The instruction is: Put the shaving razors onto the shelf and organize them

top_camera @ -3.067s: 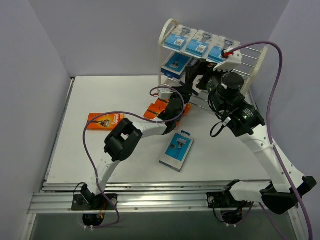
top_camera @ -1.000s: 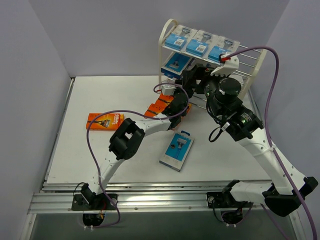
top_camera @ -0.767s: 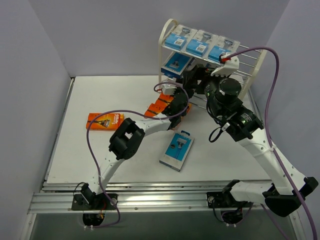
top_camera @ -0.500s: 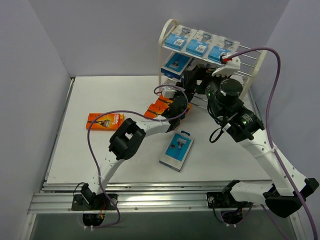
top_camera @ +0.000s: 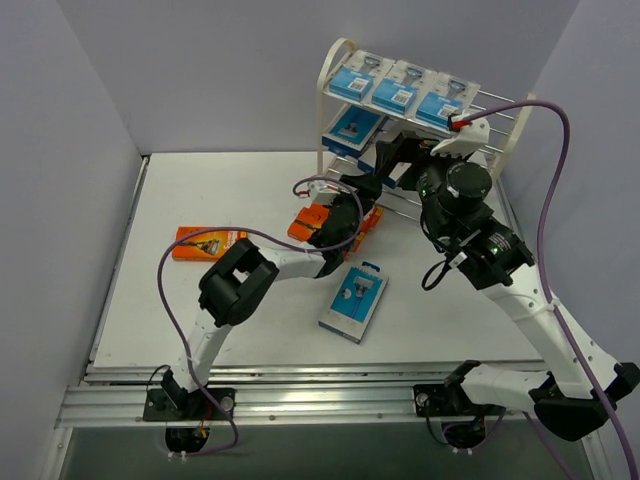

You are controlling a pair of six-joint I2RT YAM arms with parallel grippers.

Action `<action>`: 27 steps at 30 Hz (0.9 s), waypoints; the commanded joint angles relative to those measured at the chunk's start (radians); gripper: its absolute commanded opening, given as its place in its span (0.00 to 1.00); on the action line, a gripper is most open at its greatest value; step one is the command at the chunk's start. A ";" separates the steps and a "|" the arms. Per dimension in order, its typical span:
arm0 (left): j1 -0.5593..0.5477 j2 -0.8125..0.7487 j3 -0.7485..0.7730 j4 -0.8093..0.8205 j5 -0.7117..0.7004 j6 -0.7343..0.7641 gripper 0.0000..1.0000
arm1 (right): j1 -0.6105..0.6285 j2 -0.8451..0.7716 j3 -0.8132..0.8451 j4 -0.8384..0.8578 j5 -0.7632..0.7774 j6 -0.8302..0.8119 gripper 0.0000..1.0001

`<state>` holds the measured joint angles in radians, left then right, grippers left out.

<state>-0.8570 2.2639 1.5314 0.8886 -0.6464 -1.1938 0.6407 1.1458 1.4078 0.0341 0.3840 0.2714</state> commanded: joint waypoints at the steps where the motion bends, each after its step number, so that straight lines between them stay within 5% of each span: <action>1: 0.010 -0.136 -0.086 0.164 0.025 0.095 0.94 | -0.012 -0.031 0.003 0.029 0.053 -0.037 0.88; 9: 0.062 -0.161 -0.148 0.318 0.188 0.089 0.94 | -0.033 -0.038 -0.023 -0.010 0.056 -0.043 0.87; 14: 0.087 -0.317 -0.241 0.230 0.269 0.140 0.94 | -0.035 -0.080 -0.119 -0.020 0.064 -0.046 0.80; 20: 0.185 -0.650 -0.390 -0.112 0.419 0.212 0.94 | -0.036 -0.139 -0.208 -0.111 0.046 -0.018 0.70; 27: 0.393 -1.007 -0.404 -0.649 0.623 0.365 0.94 | -0.042 -0.161 -0.386 -0.085 0.030 0.069 0.80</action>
<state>-0.5350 1.3445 1.1076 0.5381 -0.1680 -0.9348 0.6071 0.9798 1.0859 -0.0769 0.4183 0.2935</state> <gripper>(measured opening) 0.940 0.796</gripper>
